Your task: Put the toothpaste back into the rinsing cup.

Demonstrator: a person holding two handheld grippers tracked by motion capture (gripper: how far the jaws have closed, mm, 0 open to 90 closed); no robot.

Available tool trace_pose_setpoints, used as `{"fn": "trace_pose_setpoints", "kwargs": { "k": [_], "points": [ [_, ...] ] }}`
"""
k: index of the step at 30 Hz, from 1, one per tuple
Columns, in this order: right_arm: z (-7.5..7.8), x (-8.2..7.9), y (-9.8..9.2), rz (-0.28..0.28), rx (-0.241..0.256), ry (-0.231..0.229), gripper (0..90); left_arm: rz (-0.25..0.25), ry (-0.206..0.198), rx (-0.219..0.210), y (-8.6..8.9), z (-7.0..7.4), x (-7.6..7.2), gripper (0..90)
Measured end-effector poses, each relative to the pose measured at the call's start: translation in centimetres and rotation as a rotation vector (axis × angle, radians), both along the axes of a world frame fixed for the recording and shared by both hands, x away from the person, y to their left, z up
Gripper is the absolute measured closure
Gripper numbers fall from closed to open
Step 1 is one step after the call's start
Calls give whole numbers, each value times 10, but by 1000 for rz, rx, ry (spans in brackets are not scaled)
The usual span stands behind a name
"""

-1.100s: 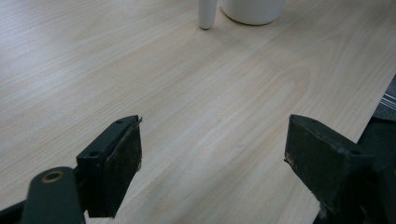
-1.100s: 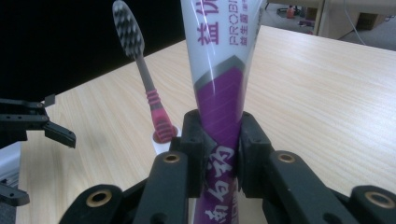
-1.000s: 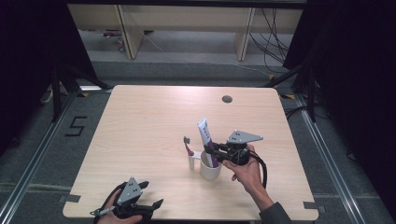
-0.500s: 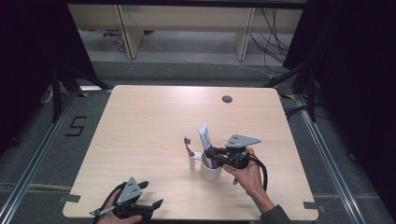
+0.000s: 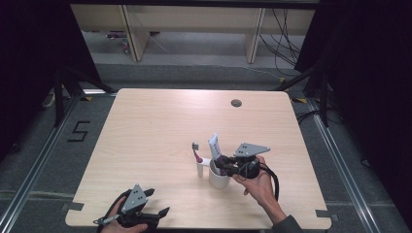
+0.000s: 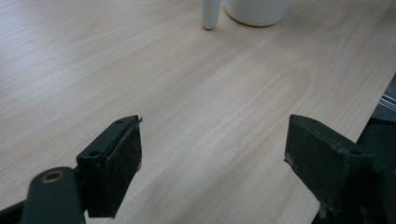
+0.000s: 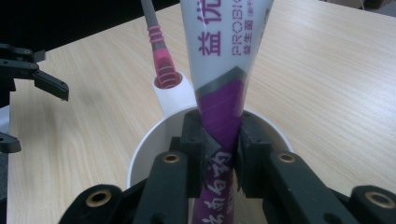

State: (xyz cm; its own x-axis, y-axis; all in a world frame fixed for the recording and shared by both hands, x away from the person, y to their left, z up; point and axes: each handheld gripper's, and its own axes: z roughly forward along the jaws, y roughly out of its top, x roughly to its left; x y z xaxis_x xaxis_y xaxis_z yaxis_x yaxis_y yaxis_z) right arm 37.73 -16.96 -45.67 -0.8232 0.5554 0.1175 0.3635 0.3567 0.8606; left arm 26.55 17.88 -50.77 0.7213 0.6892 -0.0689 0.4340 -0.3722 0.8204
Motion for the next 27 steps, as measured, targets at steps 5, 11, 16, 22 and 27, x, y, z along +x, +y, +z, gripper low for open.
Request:
{"fn": "trace_pose_setpoints", "kwargs": {
  "k": [5, 11, 16, 22, 27],
  "points": [
    [1, -1, -1, -21, -12, -16, 757, 0, -3, -1, 0, 0, 0, 184],
    [2, -3, 1, -28, -12, 2, 753, 6, -5, -9, -1, 0, -1, 184],
    [2, -2, 0, -26, -18, -19, 741, 3, -5, 5, 0, 0, -1, 184],
    [3, -3, 0, -21, 10, 2, 720, 5, -1, -6, -1, 0, -2, 184],
    [4, -3, -2, -21, 13, -11, 687, 4, -4, -1, 0, 0, -2, 184]
  ]
}}
